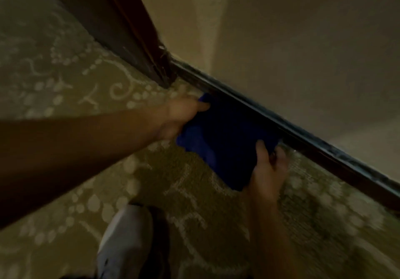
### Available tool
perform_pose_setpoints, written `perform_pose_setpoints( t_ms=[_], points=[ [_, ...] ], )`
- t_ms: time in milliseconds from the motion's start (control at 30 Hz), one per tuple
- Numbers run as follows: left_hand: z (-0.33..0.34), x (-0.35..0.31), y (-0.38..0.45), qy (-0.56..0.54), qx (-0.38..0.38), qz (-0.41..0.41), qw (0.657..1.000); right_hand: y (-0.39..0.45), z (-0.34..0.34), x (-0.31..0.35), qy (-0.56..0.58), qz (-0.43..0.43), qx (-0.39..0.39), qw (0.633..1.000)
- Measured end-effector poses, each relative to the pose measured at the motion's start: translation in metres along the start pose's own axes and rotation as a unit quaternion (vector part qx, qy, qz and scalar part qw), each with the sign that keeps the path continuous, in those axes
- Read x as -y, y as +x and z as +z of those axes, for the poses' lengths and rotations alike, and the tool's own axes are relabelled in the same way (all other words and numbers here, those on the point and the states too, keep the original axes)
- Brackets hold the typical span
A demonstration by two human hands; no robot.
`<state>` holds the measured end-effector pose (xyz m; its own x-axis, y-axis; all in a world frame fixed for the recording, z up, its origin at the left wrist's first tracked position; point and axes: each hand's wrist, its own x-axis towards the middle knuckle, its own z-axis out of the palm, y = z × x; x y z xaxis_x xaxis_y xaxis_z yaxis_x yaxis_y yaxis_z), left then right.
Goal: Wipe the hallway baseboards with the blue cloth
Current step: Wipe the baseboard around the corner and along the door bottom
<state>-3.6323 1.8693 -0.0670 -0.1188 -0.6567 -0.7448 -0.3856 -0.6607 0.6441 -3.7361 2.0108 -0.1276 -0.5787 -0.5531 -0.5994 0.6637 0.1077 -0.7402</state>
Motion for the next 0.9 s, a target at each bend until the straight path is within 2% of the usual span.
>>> perform_pose_setpoints(
  t_ms=[167,400,600,733,800,900],
  points=[
    [0.011,0.03,0.032,-0.09,0.029,-0.03,0.995,0.018,0.005,0.002,0.038,-0.005,-0.021,0.999],
    [0.011,0.032,0.059,-0.083,0.055,-0.028,0.995,0.018,0.01,-0.003,0.05,0.051,-0.1,0.992],
    [0.009,0.026,0.064,-0.134,0.086,-0.019,0.987,0.017,0.03,0.004,0.042,0.055,-0.104,0.992],
    [-0.012,0.017,0.069,-0.197,0.067,0.071,0.976,0.019,0.055,0.011,0.07,0.024,-0.06,0.995],
    [-0.022,0.017,0.079,-0.203,0.056,0.075,0.975,0.019,0.069,0.002,0.07,0.022,-0.056,0.996],
    [-0.029,0.021,0.096,-0.188,0.02,0.033,0.981,0.026,0.08,-0.017,0.054,0.069,-0.073,0.993]
  ],
)
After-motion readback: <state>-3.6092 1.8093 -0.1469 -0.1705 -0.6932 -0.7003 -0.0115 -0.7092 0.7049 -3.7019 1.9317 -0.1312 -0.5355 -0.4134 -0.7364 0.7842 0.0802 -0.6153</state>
